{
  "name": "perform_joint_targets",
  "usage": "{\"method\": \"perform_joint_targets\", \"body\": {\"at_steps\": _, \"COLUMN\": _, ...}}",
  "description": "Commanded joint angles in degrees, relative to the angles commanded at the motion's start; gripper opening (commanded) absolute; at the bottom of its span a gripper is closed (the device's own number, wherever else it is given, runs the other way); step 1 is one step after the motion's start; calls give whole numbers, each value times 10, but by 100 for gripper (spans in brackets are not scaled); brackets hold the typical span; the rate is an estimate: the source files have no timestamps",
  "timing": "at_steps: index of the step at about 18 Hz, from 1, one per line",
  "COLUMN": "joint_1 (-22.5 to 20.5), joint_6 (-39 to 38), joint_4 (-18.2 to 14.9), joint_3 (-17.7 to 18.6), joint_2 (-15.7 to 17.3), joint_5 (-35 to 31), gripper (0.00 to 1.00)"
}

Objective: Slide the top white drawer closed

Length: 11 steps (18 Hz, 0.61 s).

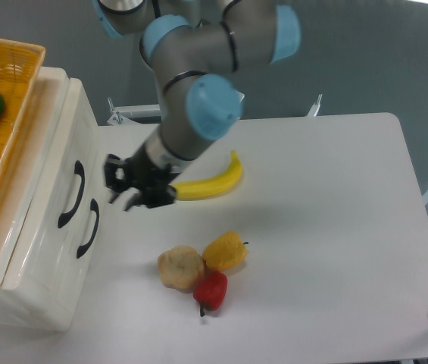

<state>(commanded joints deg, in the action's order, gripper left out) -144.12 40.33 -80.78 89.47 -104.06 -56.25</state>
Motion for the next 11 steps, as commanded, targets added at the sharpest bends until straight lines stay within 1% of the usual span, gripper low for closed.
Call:
{"method": "perform_joint_targets", "body": {"at_steps": 1, "joint_1": -18, "joint_6": 18, "joint_4": 4, "joint_3": 0, "joint_2": 1, "joint_5": -3, "gripper": 83}}
{"method": "perform_joint_targets", "body": {"at_steps": 2, "joint_1": -31, "joint_6": 30, "joint_4": 7, "joint_3": 0, "joint_2": 1, "joint_5": -18, "gripper": 100}}
{"method": "perform_joint_targets", "body": {"at_steps": 5, "joint_1": -53, "joint_6": 32, "joint_4": 13, "joint_3": 0, "joint_2": -1, "joint_5": -73, "gripper": 100}}
{"method": "perform_joint_targets", "body": {"at_steps": 7, "joint_1": -77, "joint_6": 35, "joint_4": 19, "joint_3": -1, "joint_2": -9, "joint_5": -86, "gripper": 100}}
{"method": "perform_joint_targets", "body": {"at_steps": 9, "joint_1": -101, "joint_6": 35, "joint_4": 47, "joint_3": -1, "joint_2": -15, "joint_5": -90, "gripper": 100}}
{"method": "perform_joint_targets", "body": {"at_steps": 11, "joint_1": -119, "joint_6": 49, "joint_4": 89, "joint_3": -2, "joint_2": -32, "joint_5": -107, "gripper": 100}}
